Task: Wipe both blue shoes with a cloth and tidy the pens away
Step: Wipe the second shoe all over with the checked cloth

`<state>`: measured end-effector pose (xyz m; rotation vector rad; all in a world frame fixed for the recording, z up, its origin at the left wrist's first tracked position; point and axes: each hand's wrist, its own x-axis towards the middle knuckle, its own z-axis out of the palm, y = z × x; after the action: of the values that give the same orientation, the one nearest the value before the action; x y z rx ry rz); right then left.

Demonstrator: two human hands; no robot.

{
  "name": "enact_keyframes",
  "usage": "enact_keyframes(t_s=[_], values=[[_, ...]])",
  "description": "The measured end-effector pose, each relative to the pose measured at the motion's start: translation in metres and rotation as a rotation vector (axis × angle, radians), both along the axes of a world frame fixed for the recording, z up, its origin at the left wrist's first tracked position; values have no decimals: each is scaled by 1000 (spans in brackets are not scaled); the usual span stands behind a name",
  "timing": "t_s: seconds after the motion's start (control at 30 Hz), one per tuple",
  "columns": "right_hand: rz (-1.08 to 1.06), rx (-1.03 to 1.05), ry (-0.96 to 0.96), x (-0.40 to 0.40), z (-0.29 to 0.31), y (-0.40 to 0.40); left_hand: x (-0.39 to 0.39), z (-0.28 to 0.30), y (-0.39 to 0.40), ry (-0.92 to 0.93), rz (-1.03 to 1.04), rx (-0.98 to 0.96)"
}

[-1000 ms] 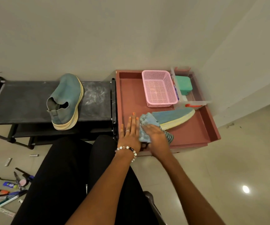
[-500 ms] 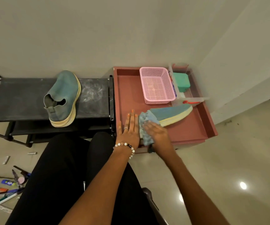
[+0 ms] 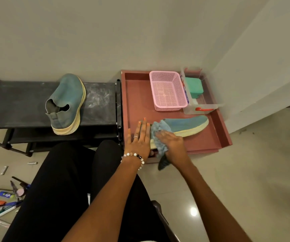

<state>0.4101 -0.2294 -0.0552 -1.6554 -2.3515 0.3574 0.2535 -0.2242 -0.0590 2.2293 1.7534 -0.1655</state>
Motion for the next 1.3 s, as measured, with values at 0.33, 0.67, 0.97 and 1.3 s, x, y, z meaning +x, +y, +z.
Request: enact_keyframes(t_s=[0.33, 0.67, 0.97, 1.3], values=[[-483, 42, 132, -35, -8, -6, 2, -3, -2, -45, -80, 57], [-378, -41, 101, 39, -31, -37, 7, 4, -7, 38, -537, -47], [-435, -240, 77, 36, -35, -32, 5, 8, 11, 10, -379, 80], [-401, -211, 123, 50, -28, -34, 6, -5, 26, 242, -333, 92]])
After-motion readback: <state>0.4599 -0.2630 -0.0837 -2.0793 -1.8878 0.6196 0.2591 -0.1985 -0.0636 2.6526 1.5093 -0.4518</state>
